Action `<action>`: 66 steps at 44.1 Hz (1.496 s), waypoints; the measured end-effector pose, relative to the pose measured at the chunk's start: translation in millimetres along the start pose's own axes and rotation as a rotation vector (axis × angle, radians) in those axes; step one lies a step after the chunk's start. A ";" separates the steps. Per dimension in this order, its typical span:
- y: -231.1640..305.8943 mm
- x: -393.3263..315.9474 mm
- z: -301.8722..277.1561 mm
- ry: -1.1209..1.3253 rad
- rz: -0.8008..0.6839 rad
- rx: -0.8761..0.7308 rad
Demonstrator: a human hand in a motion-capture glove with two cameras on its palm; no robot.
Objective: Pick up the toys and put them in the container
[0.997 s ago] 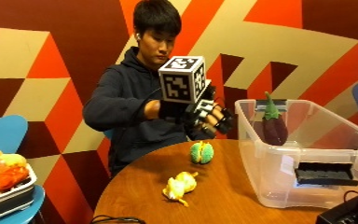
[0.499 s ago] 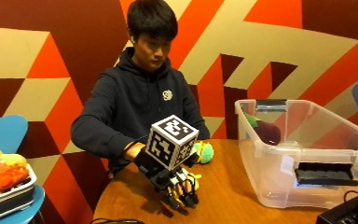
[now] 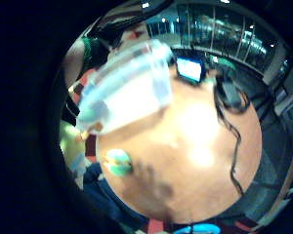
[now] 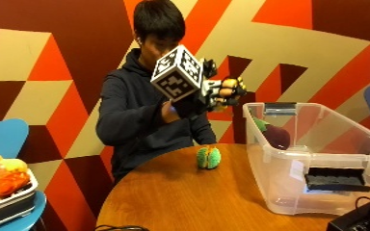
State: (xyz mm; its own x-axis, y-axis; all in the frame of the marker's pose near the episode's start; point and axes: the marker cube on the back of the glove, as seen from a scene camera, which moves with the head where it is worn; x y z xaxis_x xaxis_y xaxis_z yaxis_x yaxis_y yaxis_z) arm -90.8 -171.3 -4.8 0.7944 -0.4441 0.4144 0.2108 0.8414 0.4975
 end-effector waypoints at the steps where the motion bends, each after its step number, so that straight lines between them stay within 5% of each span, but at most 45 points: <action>1: -9.2 -7.7 -1.7 -0.016 -0.012 0.045; 11: -96.1 -41.6 30.9 -0.143 0.031 0.327; 21: -111.9 -7.9 102.7 0.062 0.181 -0.260; 41: 5.3 -31.6 46.4 0.258 -0.070 -0.545; 54: 107.4 -20.8 122.7 0.319 -0.061 -0.887; 66: 125.8 5.8 165.9 0.473 -0.111 -0.964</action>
State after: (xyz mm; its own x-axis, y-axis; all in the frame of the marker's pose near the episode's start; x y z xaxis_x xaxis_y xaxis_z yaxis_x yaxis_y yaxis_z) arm -154.2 -119.0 186.6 0.8392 -0.5427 -0.0357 0.4906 0.7837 -0.3810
